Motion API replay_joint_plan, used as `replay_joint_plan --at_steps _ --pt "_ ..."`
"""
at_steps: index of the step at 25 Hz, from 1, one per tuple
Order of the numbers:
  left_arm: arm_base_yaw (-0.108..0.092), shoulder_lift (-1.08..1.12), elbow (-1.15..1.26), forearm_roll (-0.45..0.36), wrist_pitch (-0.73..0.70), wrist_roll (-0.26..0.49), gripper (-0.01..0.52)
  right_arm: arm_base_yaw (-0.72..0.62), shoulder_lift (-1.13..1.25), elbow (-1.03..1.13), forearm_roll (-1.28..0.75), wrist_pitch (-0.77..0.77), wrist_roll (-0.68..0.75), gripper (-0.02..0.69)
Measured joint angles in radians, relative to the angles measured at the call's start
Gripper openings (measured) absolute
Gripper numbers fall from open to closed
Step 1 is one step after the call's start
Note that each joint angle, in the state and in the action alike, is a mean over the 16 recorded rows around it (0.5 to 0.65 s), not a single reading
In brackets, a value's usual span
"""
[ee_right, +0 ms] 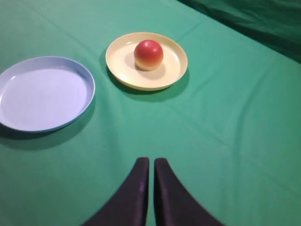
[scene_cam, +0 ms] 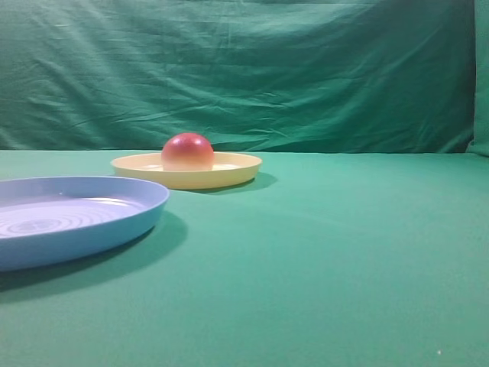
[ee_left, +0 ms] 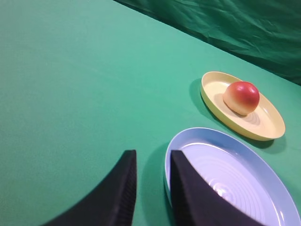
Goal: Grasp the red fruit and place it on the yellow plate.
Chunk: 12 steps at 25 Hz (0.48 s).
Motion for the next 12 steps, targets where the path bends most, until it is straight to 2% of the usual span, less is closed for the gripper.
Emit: replay_joint_plan --at_steps 7,12 --pt "0.000 0.000 0.000 0.000 0.000 0.000 0.157 -0.178 -0.202 0.208 0.004 -0.099 0.010 0.000" --pt "0.000 0.000 0.000 0.000 0.000 0.000 0.157 -0.251 -0.336 0.357 0.011 -0.142 0.012 0.000"
